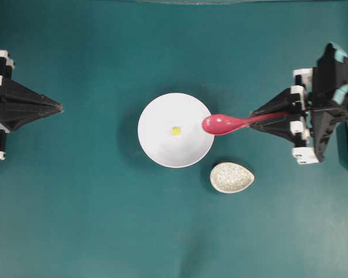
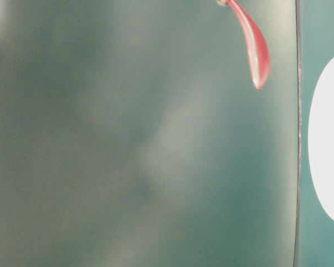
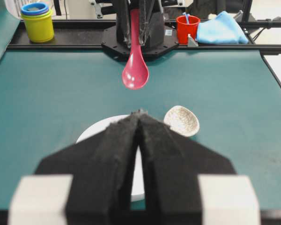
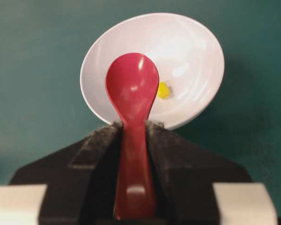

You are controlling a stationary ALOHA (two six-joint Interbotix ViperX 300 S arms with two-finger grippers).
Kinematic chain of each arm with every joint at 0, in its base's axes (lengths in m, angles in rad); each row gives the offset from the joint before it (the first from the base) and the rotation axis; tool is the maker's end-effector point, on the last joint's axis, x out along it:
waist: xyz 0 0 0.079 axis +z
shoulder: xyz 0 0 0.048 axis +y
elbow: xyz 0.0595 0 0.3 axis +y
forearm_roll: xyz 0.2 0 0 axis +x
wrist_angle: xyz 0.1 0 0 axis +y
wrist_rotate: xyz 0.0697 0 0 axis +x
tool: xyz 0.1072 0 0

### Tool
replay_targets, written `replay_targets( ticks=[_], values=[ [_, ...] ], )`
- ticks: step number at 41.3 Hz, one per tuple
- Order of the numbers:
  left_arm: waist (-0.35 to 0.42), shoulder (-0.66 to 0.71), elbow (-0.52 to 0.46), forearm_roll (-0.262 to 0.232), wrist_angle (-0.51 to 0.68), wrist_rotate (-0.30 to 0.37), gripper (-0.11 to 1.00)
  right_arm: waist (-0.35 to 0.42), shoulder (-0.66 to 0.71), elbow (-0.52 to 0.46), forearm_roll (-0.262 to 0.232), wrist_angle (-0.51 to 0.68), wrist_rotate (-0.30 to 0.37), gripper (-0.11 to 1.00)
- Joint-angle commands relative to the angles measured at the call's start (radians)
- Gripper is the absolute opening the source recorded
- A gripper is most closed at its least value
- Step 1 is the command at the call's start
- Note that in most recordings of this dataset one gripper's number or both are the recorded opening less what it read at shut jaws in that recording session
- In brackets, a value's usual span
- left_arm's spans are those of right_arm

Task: Scoop the yellow hexagonal prism block from the bowl with a spoon using the right arm.
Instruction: 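Carry the spoon left and lower its bowl into the white bowl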

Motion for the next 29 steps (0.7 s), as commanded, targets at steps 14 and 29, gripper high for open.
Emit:
replay_targets(
  ticks=[14, 29],
  values=[
    [0.002, 0.005, -0.025, 0.003, 0.009, 0.005, 0.02, -0.037, 0.172, -0.184, 0.0, 0.152, 0.032, 0.24],
    [0.0, 0.005, -0.026, 0.003, 0.023, 0.005, 0.02, -0.101, 0.314, -0.341, 0.0, 0.364, 0.035, 0.24]
  ],
)
